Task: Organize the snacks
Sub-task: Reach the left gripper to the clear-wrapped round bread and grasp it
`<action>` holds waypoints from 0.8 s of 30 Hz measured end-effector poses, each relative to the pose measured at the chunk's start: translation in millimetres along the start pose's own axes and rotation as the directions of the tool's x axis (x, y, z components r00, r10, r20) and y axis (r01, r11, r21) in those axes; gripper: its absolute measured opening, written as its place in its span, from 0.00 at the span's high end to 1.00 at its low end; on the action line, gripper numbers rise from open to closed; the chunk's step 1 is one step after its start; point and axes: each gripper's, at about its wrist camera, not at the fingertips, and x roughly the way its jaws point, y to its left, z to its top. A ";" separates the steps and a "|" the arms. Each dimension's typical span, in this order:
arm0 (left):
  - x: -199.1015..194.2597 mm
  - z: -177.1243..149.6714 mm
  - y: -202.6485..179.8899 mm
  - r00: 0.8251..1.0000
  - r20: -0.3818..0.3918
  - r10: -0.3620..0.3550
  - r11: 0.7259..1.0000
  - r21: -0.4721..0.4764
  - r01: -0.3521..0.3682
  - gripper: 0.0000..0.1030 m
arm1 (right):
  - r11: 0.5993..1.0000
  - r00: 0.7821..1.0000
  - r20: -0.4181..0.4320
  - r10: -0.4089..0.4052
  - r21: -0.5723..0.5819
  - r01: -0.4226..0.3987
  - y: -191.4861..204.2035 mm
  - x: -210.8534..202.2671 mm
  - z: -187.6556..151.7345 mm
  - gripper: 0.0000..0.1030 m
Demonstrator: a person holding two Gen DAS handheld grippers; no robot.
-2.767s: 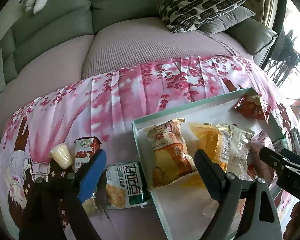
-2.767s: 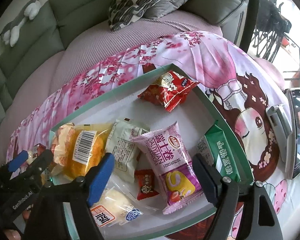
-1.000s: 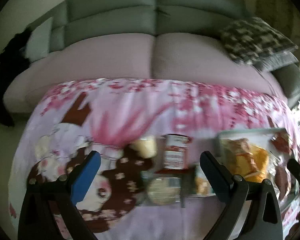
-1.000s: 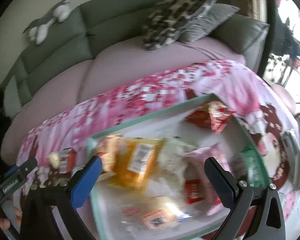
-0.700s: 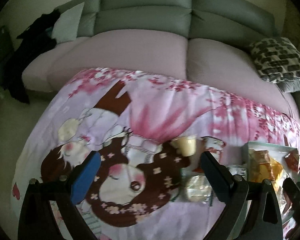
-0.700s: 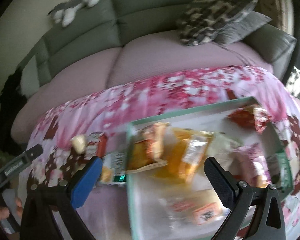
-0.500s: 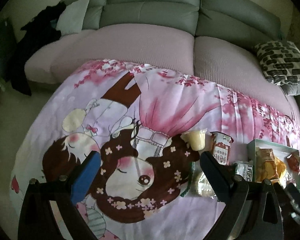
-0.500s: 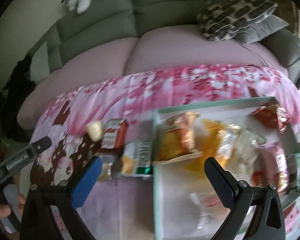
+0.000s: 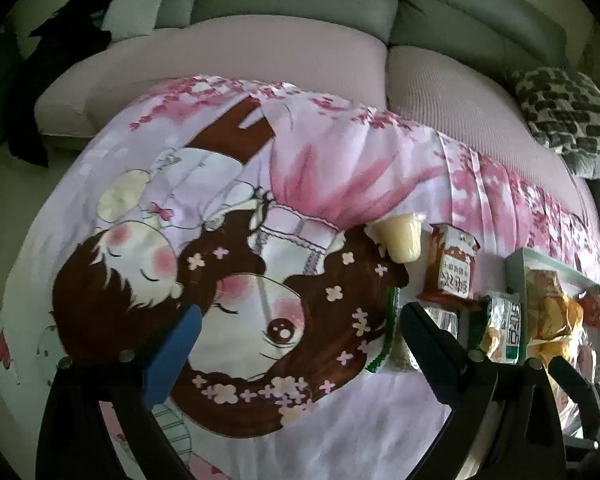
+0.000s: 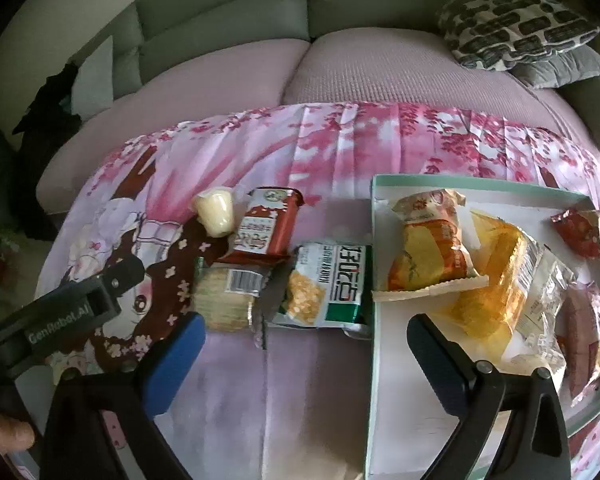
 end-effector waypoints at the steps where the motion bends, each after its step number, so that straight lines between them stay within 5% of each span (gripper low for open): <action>1: 1.6 -0.4 -0.8 1.000 -0.001 -0.008 1.000 0.003 0.008 0.03 | 1.000 1.000 -0.002 -0.004 0.004 0.004 -1.7 0.4 0.2 0.01; 24: 45.7 -16.0 -60.9 0.989 -0.115 -0.095 0.984 0.139 0.110 0.03 | 0.990 0.998 0.025 -0.058 0.133 0.054 -45.3 -14.7 6.7 0.01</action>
